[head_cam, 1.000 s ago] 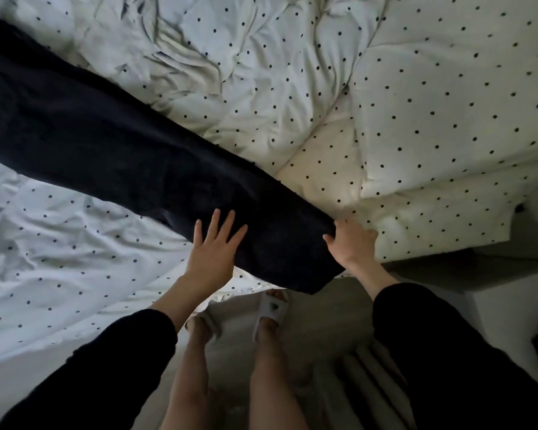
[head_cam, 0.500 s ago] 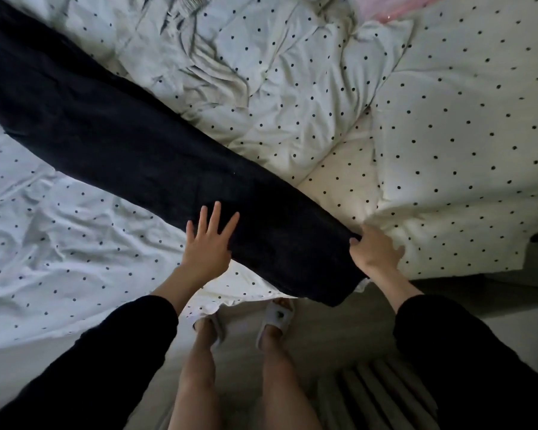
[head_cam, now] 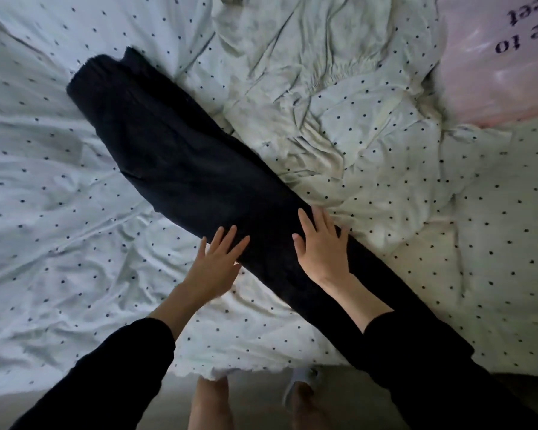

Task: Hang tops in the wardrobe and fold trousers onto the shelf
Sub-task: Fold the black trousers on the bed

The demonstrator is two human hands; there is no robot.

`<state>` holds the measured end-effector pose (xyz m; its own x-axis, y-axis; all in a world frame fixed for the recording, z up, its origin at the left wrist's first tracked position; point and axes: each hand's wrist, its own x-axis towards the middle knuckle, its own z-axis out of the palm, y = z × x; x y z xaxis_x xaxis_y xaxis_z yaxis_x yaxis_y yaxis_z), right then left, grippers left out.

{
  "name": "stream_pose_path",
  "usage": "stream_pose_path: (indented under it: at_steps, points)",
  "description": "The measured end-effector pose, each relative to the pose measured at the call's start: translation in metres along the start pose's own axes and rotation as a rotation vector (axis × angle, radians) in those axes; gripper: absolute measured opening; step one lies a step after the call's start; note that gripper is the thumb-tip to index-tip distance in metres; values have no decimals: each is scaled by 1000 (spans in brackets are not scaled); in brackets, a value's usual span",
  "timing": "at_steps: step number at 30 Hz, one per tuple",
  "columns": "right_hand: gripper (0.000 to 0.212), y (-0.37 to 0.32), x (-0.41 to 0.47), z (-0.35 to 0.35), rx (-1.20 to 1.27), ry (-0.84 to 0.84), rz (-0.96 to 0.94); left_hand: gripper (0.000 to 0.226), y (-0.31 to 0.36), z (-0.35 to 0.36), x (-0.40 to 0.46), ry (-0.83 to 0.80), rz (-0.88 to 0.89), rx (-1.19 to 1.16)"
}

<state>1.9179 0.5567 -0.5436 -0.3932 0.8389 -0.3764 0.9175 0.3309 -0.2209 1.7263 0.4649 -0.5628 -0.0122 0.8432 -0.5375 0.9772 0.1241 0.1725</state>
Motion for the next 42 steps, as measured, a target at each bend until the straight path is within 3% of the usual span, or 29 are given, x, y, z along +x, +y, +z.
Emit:
stream_pose_path:
  at_steps: [4, 7, 12, 16, 19, 25, 27, 30, 32, 36, 39, 42]
  points:
    - [52, -92, 68, 3, -68, 137, -166, 64, -97, -30, 24, 219, -17, 35]
    - [51, -150, 117, 14, -137, 113, -276, 63, -172, -52, 44, 215, -98, 15]
    - [59, -206, 193, 19, -144, 137, -208, 62, -273, -92, 90, 311, -153, -2]
    - [58, -235, 248, 2, -92, 78, -64, 63, -301, -108, 120, 323, -213, -116]
    - [40, -246, 265, -13, 92, 74, 29, 63, -305, -109, 132, 322, -218, -192]
    - [25, -230, 254, -13, 192, 469, 51, 59, -305, -107, 140, 373, -87, -159]
    - [24, -221, 259, -8, 176, 477, 103, 59, -307, -108, 146, 394, -36, -169]
    - [29, -217, 278, -12, 91, 220, 265, 62, -312, -111, 156, 456, -140, -430]
    - [34, -226, 284, -14, 62, 188, 278, 69, -322, -113, 165, 501, -299, -772]
    - [47, -268, 263, 3, -93, 399, -170, 67, -334, -130, 181, 463, -580, -1263]
    - [63, -285, 249, 30, -127, 219, -282, 41, -339, -149, 196, 417, -637, -1570]
    - [81, -289, 257, 41, -102, 40, -214, 30, -343, -161, 196, 442, -599, -1601]
